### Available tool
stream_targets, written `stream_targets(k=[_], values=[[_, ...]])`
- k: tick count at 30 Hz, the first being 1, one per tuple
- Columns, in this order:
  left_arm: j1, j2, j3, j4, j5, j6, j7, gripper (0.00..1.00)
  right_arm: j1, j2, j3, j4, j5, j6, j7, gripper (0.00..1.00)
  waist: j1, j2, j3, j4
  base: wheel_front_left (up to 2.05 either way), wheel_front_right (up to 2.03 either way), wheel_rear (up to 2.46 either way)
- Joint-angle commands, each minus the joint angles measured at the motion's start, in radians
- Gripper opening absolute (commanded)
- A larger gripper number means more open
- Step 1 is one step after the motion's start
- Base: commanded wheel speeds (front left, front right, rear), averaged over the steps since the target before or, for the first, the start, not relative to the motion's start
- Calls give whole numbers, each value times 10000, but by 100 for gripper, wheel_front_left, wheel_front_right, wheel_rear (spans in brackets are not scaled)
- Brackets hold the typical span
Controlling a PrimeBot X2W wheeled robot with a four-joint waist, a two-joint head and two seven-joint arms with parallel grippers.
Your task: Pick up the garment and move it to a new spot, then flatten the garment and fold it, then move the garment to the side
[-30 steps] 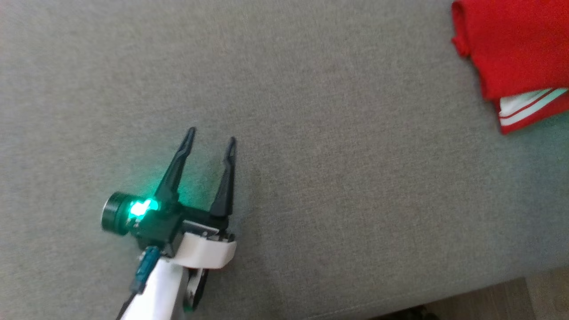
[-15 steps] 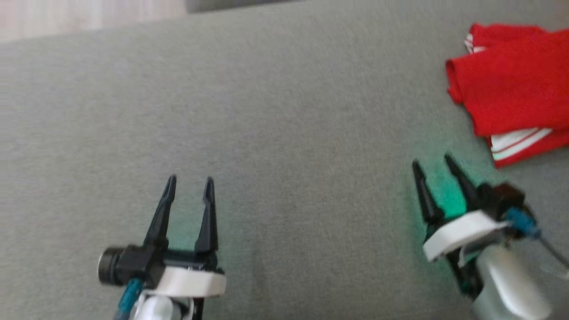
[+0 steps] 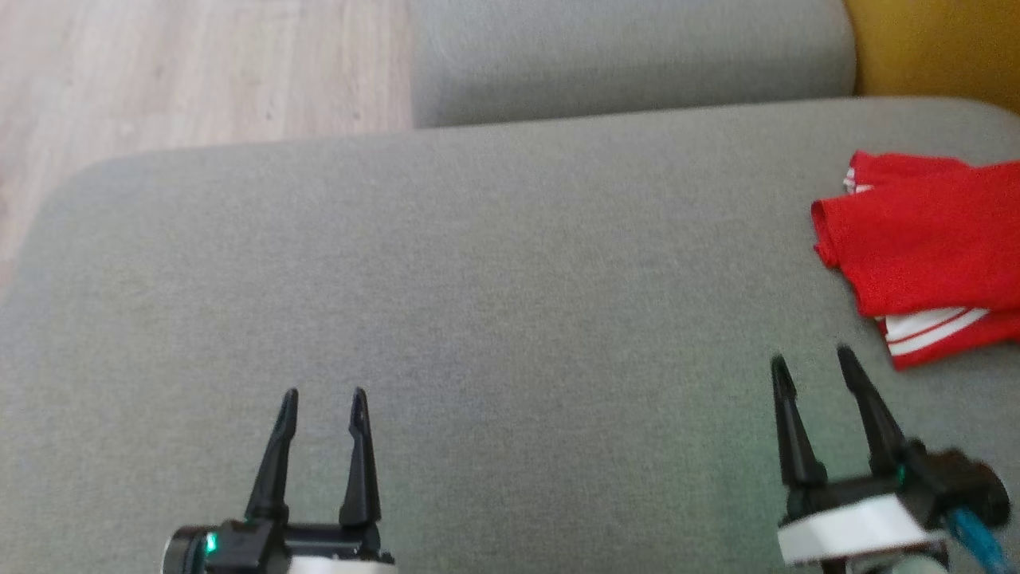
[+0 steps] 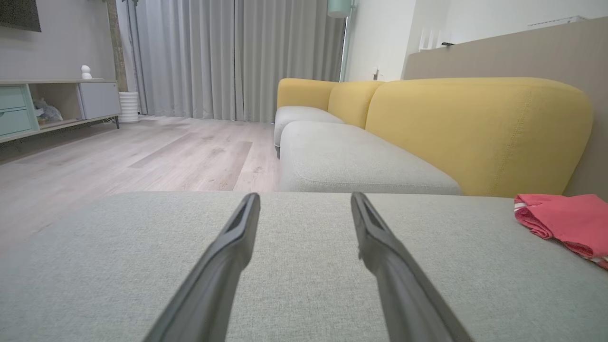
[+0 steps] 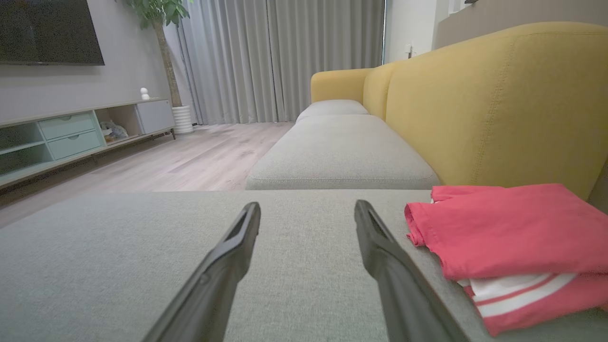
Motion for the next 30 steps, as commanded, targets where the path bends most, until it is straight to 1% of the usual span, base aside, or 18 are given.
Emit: stream_targets(k=[1, 4, 9, 14, 20, 21, 22, 25, 30], values=[[-139, -36, 234, -388, 45, 63, -51, 100, -66, 17, 141, -445, -56, -7, -91, 100, 2, -1, -225, 168, 0, 0, 0], [-14, -37, 280, -501, 62, 129, -51, 100, 265, 38, 140, -527, -115, -7, -92, 100, 2, -1, -320, 130, 0, 0, 0], [223, -37, 521, -663, 96, 260, -51, 100, 323, 44, 348, -431, 130, -7, -92, 100, 2, -1, -426, -158, 0, 0, 0], [461, -37, 665, -669, 124, 229, -51, 100, 281, 45, 523, -376, 228, -7, -92, 100, 2, -1, -576, -370, 0, 0, 0], [547, -37, 691, -644, 189, 222, -51, 100, 270, 46, 551, -367, 264, -7, -93, 100, 2, -1, -683, -427, 0, 0, 0], [547, -37, 697, -643, 214, 223, -51, 0, 268, 46, 543, -366, 269, -7, -93, 0, 2, -1, -696, -435, 0, 0, 0], [868, 6, 296, -293, 142, 202, 0, 0, 612, 96, 321, -47, 217, 0, 2, 0, 2, -1, -695, -435, 0, 0, 0], [936, 4, 238, 207, 122, 201, 3, 0, 716, 96, 343, 445, 237, 0, 7, 0, 3, -1, -696, -438, 0, 0, 0], [859, 40, 320, 184, -503, 144, 95, 0, 644, 55, 322, 440, 890, 0, 100, 0, 3, -1, -677, -424, 0, 0, 0]])
